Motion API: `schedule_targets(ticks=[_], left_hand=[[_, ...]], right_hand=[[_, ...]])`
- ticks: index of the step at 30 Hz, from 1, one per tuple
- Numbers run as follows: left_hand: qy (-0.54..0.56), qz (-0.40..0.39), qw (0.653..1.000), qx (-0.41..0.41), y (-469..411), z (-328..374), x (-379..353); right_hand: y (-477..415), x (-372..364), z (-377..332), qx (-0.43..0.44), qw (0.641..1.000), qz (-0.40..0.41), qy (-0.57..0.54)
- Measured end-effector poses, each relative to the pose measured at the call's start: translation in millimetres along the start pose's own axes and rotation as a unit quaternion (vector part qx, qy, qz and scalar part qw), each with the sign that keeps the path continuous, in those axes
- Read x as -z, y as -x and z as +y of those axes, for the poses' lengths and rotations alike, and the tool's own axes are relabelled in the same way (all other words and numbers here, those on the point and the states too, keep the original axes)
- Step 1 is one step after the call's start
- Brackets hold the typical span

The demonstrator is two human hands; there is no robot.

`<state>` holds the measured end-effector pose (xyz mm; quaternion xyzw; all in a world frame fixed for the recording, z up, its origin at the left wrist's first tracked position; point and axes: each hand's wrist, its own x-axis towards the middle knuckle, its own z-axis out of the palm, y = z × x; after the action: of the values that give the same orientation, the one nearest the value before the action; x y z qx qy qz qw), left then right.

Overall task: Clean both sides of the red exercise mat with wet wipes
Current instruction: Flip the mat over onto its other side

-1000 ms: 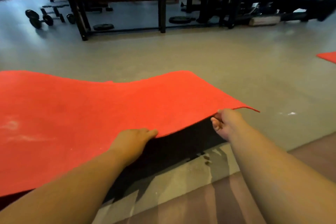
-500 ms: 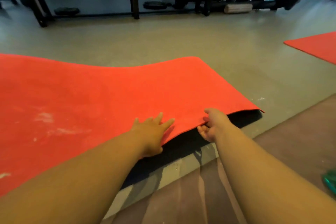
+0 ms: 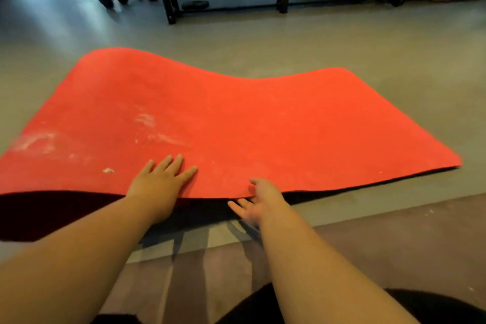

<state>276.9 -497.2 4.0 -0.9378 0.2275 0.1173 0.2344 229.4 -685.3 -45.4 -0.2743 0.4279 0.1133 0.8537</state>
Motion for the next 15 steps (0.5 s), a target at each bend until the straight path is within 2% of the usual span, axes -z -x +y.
schedule_targets(ticks=[3,6,10,15], left_hand=[[-0.019,0.075,0.996,0.036,13,-29,-12],[-0.016,0.103,0.991,0.089,26,-59,-24],[-0.044,0.098,0.994,-0.01,16,-51,-8],[-0.012,0.125,0.989,-0.082,-31,46,40]], right_hand=[[-1,-39,37,-0.014,0.999,-0.018,0.023],[-3,-57,49,0.003,1.0,0.011,-0.008],[-6,-39,21,0.057,0.995,0.07,-0.033],[-9,25,-67,0.157,0.978,0.128,-0.041]])
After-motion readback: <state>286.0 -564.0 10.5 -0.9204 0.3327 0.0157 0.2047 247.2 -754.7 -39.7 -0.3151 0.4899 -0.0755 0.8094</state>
